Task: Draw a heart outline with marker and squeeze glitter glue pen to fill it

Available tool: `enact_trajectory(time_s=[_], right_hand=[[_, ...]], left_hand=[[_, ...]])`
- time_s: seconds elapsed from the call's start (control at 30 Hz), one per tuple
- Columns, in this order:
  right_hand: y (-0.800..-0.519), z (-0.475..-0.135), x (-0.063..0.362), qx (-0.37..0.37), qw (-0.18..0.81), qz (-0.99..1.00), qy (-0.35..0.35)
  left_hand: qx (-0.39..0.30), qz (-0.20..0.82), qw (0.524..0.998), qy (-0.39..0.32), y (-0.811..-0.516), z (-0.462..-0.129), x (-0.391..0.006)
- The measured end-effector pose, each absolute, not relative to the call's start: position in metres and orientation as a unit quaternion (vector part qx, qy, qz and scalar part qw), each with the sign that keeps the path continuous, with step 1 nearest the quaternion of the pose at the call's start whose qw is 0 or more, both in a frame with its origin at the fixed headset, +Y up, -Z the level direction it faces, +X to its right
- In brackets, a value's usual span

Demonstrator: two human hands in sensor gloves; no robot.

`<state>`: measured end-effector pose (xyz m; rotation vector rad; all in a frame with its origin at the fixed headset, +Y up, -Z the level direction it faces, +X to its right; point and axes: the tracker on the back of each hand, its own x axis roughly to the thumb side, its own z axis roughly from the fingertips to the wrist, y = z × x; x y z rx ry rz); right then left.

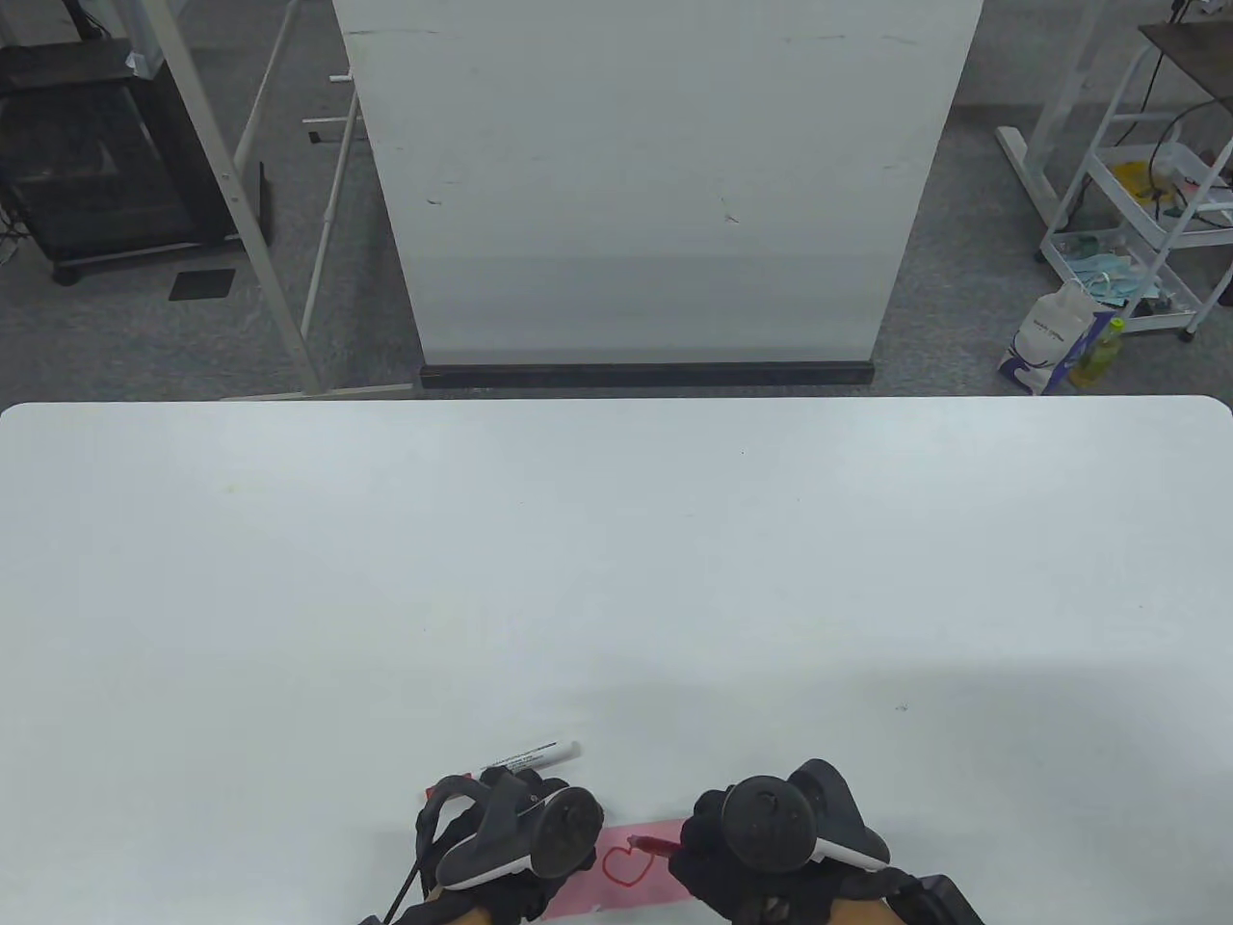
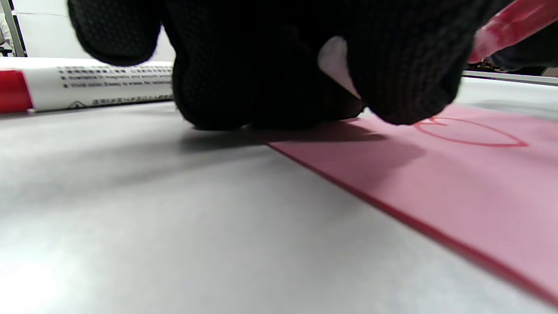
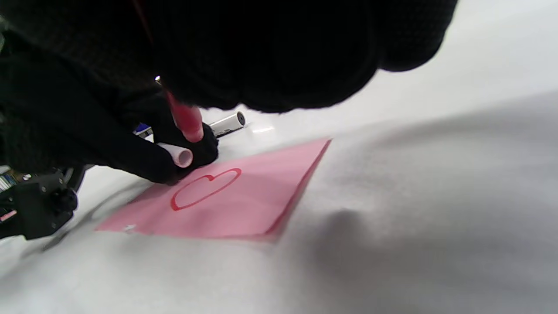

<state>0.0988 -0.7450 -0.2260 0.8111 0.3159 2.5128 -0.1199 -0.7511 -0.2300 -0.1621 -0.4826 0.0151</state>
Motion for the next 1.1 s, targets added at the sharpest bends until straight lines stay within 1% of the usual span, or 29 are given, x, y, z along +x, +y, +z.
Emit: enact_trajectory(time_s=[0.03, 0.07, 0.13, 0.23, 0.4, 0.63, 0.9, 1.1], right_hand=[[-0.745, -0.226, 0.099, 0.296, 0.244, 0.917, 0.111], [-0.743, -0.227, 0.100, 0.296, 0.266, 0.913, 0.087], [-0.742, -0.228, 0.100, 0.294, 0.288, 0.908, 0.074], [-0.745, -0.229, 0.098, 0.285, 0.317, 0.901, 0.082], [-0.751, -0.229, 0.094, 0.277, 0.324, 0.898, 0.105], [-0.754, -0.233, 0.087, 0.263, 0.352, 0.891, 0.118], [-0.761, -0.237, 0.076, 0.262, 0.345, 0.892, 0.129], [-0.761, -0.238, 0.074, 0.261, 0.349, 0.891, 0.129]], left_hand=[[-0.080, 0.007, 0.968, -0.239, -0.751, -0.230, -0.120], [-0.081, 0.009, 0.968, -0.239, -0.751, -0.230, -0.120], [-0.082, 0.010, 0.968, -0.239, -0.751, -0.230, -0.120], [-0.085, 0.013, 0.968, -0.238, -0.751, -0.231, -0.120], [-0.080, 0.009, 0.968, -0.238, -0.751, -0.230, -0.120], [-0.074, 0.002, 0.969, -0.237, -0.751, -0.231, -0.118], [-0.077, 0.003, 0.969, -0.233, -0.751, -0.231, -0.118], [-0.081, 0.006, 0.969, -0.233, -0.751, -0.232, -0.118]])
